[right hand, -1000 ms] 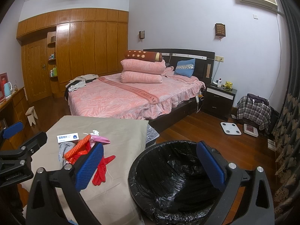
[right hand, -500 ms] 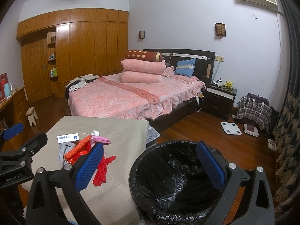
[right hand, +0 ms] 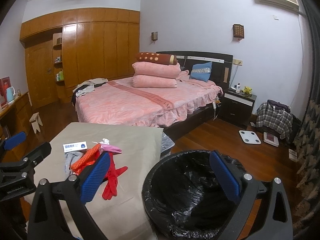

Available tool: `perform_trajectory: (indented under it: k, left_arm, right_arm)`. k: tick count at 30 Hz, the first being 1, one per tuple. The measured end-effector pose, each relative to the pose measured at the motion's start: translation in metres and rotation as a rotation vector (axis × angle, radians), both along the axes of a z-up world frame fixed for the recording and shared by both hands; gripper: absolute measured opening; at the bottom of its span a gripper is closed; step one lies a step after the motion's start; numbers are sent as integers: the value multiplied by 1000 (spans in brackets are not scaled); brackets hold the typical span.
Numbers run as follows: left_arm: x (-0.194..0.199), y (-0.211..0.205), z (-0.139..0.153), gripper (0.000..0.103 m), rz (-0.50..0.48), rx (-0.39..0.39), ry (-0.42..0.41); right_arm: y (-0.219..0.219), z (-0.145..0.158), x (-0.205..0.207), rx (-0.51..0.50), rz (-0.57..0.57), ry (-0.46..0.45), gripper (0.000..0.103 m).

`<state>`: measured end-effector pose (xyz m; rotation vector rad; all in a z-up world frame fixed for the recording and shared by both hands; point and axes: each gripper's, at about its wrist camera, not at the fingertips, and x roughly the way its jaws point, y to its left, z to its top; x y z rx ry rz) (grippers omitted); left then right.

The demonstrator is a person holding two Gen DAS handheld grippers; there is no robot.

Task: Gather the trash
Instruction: 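Grasp the red glove with the right gripper while the left gripper grasps the white tissue ball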

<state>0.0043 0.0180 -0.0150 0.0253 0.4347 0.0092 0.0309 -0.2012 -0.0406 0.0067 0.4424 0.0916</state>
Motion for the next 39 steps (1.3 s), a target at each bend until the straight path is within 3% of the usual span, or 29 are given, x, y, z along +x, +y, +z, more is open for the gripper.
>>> perform_trajectory:
  k: [7,13,26,32,35,39]
  left_arm:
    - [19,41,-37,98,79,18,29]
    - [31,72,-67,98,122,12,72]
    - [59,107,-114,97,149,-1,167]
    - [67,112,-130,92,148,-18,205]
    - [69,112,-136,83,146,-27,222]
    - [71,111,-142,81,140,-40,233]
  right_arm:
    - [23,-26,25,14,49,28,97]
    - [55,-57,51,21,123,72,90]
    - [118,-137,98,-43,228,228,64]
    - [130,-165,109,-70,246,296,55]
    - [133,-176,116,-79,249,323,52]
    - [135,-188,124,-81,258,364,39]
